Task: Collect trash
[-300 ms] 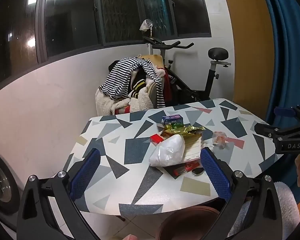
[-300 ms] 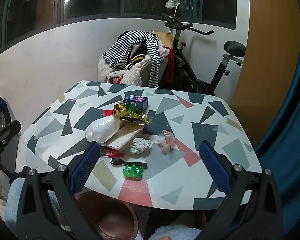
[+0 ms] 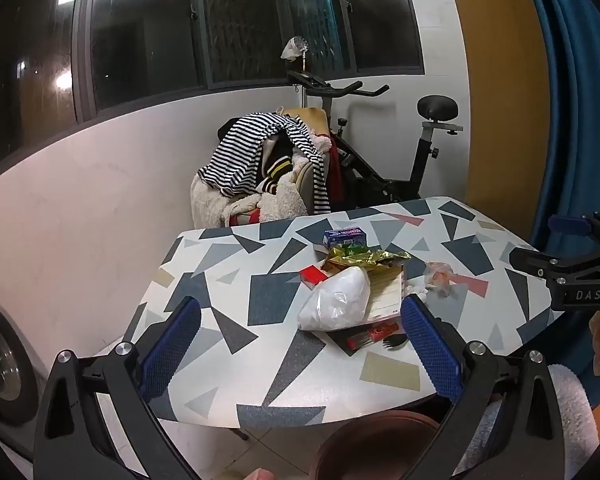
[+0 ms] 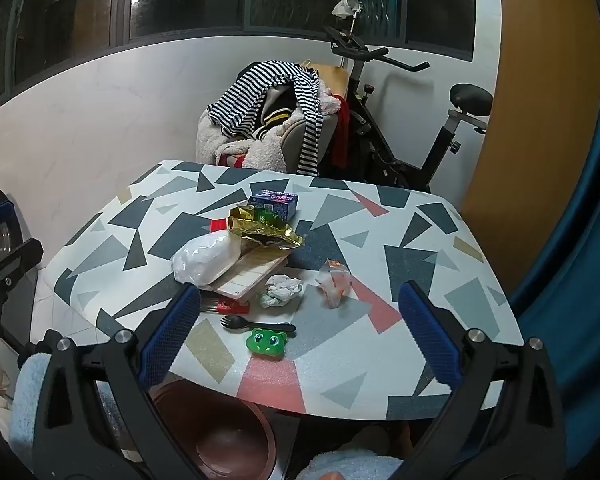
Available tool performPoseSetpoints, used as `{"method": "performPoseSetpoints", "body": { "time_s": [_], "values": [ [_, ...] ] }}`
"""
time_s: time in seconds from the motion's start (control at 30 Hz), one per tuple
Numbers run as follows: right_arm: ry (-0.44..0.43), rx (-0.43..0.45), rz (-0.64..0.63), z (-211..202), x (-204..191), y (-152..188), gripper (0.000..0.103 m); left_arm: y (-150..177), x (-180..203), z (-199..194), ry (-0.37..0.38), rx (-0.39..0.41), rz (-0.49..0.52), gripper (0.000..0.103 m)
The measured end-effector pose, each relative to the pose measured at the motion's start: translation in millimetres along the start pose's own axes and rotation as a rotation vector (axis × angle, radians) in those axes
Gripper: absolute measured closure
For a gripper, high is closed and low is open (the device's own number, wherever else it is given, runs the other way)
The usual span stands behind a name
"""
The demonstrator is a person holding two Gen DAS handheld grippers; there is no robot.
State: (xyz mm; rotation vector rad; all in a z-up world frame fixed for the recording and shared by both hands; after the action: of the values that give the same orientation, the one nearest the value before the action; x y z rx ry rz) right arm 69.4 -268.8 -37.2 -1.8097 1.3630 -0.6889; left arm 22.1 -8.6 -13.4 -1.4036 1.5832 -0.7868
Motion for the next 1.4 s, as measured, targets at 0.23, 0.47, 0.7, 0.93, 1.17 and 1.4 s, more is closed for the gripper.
{"method": "performPoseSetpoints", "body": {
  "time_s": [0.23,0.47,0.7,0.93,1.17,1.4],
  "values": [
    [0.002,0.0,-0.004,-0.2,2.5,-0.7,0.006,1.6,-6.7,2.8,0.008,-0.006,-0.02,0.005],
    [0.001,-0.003,-0.005,1.0,3.1,0.6,0.006,1.4,-8.8,2.8,0.011,-0.006,-0.025,0.005],
    [0.002,-0.003,-0.007,2.5,2.9,2.3,0.006,1.4,-10.9,3.5,0.01,-0.007,-0.028,0.005],
    [0.003,-0.004,-0.009,2.8,3.4,2.8,0.006,1.5,-12.1,4.6,0.01,-0.008,-0.029,0.005],
    [0.004,-0.005,-0.01,2.4,2.9,2.2,0.006,1.2,-13.0,4.7,0.01,-0.008,-0.029,0.005],
    [0.005,-0.004,-0.012,2.0,2.3,1.6,0.006,1.1,-13.3,4.8,0.011,-0.007,-0.03,0.005]
  ]
}}
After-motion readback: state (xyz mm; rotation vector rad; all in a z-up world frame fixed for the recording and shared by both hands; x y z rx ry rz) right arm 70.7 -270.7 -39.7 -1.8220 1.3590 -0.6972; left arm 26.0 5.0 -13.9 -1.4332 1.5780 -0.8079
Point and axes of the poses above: each gripper's, at about its wrist camera, not at the fingertips, and z roughly the way its jaws point, x to its right, y to its underside, the point moved 3 cm from there along z, roughly the way its jaws point, and after that the axes turned 4 degrees about -y, right-handed, at the moved point
